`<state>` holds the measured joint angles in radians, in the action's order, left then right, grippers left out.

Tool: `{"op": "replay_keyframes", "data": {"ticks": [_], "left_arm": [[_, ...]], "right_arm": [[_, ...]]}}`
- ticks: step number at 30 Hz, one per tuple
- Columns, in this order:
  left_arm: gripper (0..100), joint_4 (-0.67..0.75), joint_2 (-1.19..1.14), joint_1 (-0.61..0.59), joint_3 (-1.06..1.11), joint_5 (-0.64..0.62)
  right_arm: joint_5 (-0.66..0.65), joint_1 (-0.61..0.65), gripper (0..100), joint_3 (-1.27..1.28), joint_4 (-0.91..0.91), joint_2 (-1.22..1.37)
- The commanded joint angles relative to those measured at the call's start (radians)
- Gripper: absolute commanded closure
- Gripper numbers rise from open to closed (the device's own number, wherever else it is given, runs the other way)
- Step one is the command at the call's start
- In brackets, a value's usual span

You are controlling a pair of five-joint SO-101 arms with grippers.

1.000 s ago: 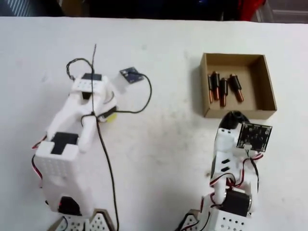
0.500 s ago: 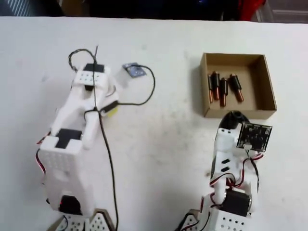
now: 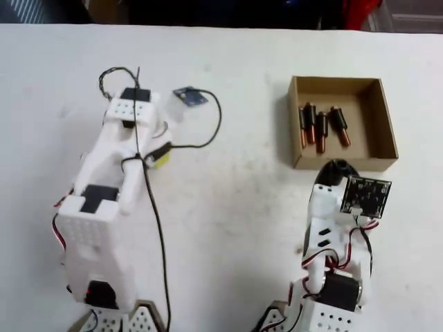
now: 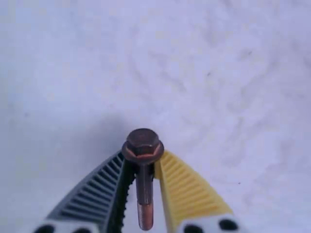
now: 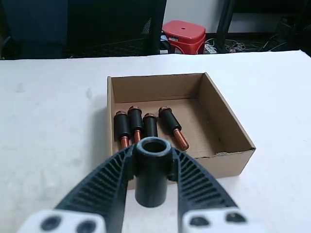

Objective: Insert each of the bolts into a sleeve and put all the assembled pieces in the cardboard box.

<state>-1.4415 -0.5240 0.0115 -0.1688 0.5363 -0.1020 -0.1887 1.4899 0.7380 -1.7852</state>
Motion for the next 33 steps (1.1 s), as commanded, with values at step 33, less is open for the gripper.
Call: {"op": "replay_keyframes", "data": {"ticks": [33], "left_arm": [[98, 0.054, 0.067, -0.068, -0.057, -0.528]], "right_arm": [[-0.017, 0.756, 98.1, -0.081, -0.153, -0.01]]}}
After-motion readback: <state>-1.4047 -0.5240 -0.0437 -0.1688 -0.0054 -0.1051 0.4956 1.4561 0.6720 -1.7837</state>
